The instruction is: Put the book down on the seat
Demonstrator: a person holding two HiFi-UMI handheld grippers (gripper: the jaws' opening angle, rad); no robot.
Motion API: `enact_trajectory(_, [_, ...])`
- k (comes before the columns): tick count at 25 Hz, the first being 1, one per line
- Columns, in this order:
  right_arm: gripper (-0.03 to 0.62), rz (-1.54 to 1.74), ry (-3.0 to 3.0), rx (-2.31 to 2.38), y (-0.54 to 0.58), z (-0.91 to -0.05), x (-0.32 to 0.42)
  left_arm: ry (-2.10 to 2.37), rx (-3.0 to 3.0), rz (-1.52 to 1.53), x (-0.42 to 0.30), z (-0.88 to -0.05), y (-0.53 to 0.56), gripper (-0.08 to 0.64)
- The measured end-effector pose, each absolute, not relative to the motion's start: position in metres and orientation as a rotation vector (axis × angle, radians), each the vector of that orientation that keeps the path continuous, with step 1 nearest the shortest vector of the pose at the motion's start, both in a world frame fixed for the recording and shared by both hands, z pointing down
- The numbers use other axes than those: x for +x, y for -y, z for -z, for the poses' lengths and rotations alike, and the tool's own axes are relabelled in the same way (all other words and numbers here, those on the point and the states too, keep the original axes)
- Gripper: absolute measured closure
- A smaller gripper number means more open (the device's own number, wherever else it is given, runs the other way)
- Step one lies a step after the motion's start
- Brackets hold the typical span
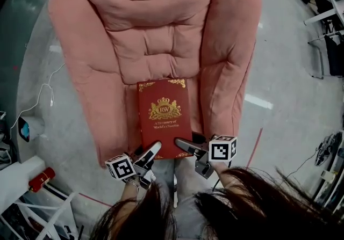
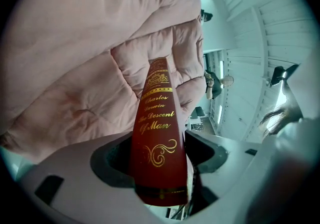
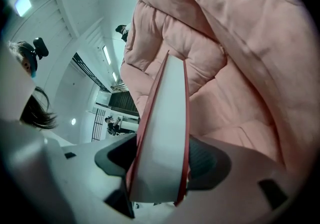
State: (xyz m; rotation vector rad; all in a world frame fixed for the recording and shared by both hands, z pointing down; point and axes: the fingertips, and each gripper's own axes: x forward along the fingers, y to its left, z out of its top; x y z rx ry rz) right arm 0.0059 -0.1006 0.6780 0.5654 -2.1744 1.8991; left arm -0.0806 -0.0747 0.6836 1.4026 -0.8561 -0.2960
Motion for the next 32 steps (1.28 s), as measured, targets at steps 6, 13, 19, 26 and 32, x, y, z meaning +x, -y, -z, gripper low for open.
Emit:
enact_trajectory(6, [0.290,-1.919,2.155,0.578,0.104,-0.697,0.010,0.858,1.400,0.282,-0.078,-0.704,0.079,0.264])
enact_trajectory(13, [0.290,-1.941,2.128,0.574,0.105,-0.716,0.011,0.870,1.383,0.260,-0.077,-0.723,0.079,0.261])
enact_trajectory(19, [0.290,-1.958,2.106,0.571,0.109,-0.732,0.010,0.889,1.341,0.284,-0.078,-0.739,0.081,0.259])
enact_trajectory(26, [0.290,-1.972,2.076,0.558,0.115,-0.747,0.008,0.897,1.318,0.275,-0.079,-0.753,0.087,0.258])
enact_trajectory(32, [0.290,-1.993,2.072,0.579,0.129,-0.754,0.008,0.927,1.261,0.277,-0.079,-0.765,0.092,0.258])
